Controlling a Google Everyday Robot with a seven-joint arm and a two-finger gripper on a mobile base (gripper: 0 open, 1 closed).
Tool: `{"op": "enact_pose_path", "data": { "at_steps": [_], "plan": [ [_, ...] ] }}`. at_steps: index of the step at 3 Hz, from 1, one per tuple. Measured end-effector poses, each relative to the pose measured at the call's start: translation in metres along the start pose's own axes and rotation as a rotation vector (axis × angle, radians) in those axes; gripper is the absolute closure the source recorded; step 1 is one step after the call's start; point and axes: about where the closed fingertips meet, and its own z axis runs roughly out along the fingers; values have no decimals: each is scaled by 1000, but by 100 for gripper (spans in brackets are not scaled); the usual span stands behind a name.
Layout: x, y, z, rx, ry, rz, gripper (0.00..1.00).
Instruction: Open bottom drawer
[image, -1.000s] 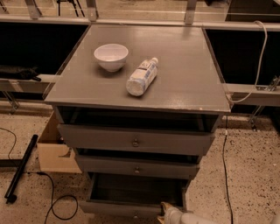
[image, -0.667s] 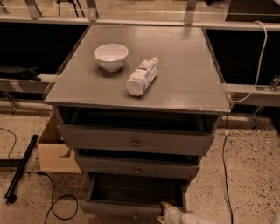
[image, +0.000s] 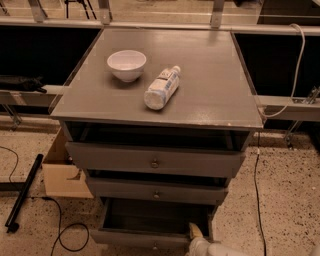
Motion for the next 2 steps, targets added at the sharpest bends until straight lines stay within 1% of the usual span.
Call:
{"op": "enact_pose_path", "data": {
  "at_steps": [1,2],
  "plan": [
    [0,0,0,0,0,0,19],
    [0,0,0,0,0,0,42]
  ]
}}
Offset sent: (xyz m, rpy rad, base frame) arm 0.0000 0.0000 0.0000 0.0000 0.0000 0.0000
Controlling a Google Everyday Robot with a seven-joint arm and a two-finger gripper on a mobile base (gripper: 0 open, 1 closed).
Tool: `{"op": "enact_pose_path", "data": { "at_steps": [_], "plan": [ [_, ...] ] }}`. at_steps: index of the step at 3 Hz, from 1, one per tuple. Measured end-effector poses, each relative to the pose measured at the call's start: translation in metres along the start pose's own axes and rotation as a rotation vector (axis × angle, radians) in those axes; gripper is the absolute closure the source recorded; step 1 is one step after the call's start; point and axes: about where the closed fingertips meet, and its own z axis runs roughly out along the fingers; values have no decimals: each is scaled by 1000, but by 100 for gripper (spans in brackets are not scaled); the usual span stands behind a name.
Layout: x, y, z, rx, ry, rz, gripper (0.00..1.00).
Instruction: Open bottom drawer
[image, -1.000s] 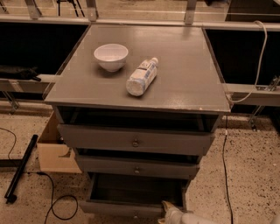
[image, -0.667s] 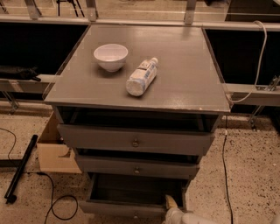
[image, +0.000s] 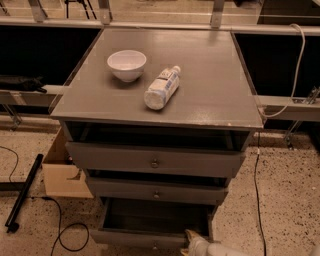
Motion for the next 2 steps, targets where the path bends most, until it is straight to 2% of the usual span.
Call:
{"op": "enact_pose_path", "data": {
  "at_steps": [1,2],
  "plan": [
    [2,4,-6,-10,21,-4,66],
    [12,22,-14,-31,39,1,89]
  ]
}}
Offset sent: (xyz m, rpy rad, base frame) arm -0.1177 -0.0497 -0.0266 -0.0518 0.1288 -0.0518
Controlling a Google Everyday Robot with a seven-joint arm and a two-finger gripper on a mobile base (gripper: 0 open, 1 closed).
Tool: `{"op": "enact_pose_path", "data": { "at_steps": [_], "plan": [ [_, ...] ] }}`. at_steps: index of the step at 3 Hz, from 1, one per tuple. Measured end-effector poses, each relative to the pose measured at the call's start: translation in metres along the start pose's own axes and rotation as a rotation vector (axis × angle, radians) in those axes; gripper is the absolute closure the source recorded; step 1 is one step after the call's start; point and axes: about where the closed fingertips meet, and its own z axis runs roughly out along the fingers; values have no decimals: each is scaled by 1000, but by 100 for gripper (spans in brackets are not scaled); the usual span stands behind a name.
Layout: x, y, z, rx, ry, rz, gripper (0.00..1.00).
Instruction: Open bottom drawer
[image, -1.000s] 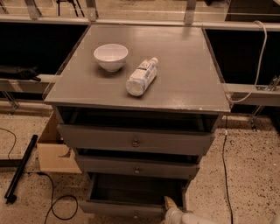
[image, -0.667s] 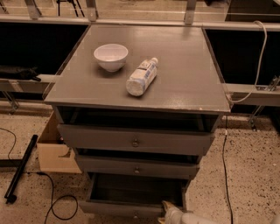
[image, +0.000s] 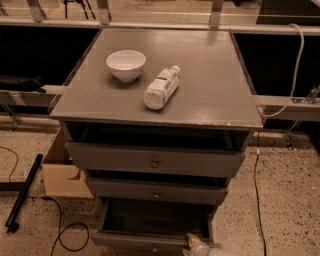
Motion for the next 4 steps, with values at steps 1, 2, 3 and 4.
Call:
{"op": "enact_pose_path", "data": {
  "at_steps": [1,2,3,4],
  "plan": [
    [5,10,-8,-7,6,14,100],
    [5,10,-8,-7,6,14,100],
    [5,10,-8,-7,6,14,81],
    [5,10,-8,-7,6,14,58]
  ]
}}
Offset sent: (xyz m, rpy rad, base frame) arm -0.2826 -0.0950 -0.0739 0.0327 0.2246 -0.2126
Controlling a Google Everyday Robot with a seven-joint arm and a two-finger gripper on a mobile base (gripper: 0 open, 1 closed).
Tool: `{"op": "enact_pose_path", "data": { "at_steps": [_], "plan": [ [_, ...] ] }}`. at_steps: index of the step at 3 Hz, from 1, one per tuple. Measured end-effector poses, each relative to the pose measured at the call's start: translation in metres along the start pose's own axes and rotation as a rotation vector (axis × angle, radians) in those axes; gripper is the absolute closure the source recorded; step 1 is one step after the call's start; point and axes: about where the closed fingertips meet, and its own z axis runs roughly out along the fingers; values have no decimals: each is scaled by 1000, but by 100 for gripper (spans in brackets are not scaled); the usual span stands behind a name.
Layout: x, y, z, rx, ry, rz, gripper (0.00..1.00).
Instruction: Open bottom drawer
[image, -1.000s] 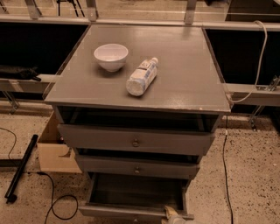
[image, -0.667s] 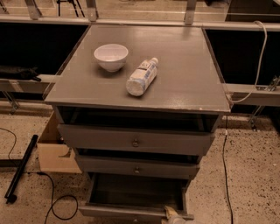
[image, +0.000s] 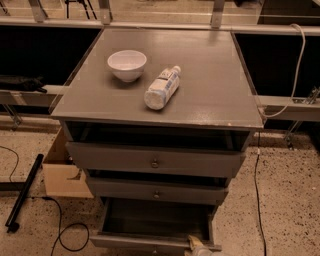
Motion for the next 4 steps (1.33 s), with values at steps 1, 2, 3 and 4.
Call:
{"op": "enact_pose_path", "data": {
  "at_steps": [1,2,3,4],
  "plan": [
    [0,0,0,0,0,0,27],
    [0,0,0,0,0,0,4],
    [0,0,0,0,0,0,100],
    [0,1,0,-3,4,2,100]
  ]
}}
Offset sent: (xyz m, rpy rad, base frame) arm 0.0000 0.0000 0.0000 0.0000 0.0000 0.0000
